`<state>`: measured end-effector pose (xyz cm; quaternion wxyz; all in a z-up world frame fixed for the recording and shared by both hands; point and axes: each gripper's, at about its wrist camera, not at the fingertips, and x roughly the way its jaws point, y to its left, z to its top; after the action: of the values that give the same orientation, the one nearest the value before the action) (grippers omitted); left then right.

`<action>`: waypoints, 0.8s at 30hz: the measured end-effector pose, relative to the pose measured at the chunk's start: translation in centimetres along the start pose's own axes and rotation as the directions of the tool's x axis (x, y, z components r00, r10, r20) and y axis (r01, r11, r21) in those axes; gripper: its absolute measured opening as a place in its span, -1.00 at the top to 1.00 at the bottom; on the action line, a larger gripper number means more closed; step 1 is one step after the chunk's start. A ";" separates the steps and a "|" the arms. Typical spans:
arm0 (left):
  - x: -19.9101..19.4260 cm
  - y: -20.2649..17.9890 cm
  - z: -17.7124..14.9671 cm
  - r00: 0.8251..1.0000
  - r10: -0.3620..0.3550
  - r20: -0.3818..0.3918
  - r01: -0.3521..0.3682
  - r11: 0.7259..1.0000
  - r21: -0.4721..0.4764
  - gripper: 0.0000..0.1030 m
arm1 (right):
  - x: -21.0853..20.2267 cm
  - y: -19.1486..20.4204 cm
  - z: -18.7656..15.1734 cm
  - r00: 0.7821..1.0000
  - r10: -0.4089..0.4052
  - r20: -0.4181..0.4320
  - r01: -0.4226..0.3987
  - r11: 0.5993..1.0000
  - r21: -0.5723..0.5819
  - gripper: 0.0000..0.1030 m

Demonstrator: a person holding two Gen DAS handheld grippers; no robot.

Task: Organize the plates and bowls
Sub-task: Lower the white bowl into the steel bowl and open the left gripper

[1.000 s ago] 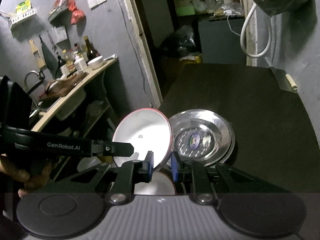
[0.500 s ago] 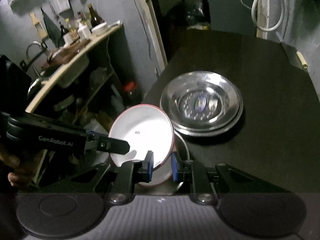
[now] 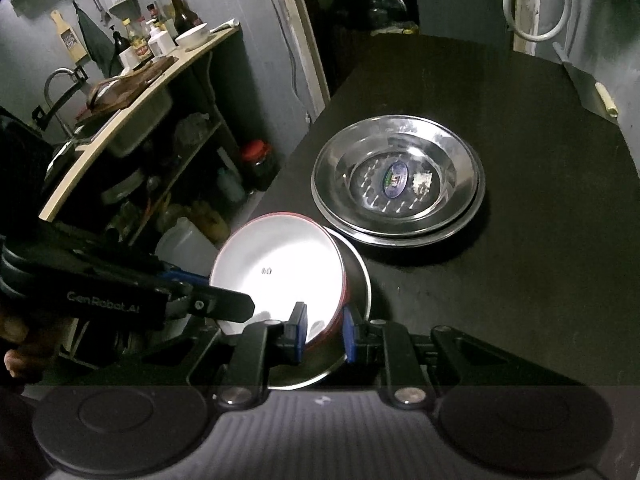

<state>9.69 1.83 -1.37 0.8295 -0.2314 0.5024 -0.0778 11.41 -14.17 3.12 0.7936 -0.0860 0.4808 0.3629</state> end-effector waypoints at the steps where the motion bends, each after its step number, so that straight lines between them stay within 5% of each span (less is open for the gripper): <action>1: 0.1 0.0 0.0 1.000 0.003 -0.003 -0.003 1.000 -0.001 0.61 | 0.2 0.0 0.0 1.000 0.002 -0.006 -0.002 1.000 -0.001 0.59; 24: 0.4 -0.1 0.3 1.000 0.023 -0.017 -0.023 1.000 -0.012 0.49 | 1.6 -0.6 0.4 0.998 0.029 -0.050 -0.028 1.000 0.007 0.58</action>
<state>10.12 1.72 -1.54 0.8245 -0.2300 0.5126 -0.0672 12.47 -13.61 1.89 0.7764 -0.0855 0.5028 0.3703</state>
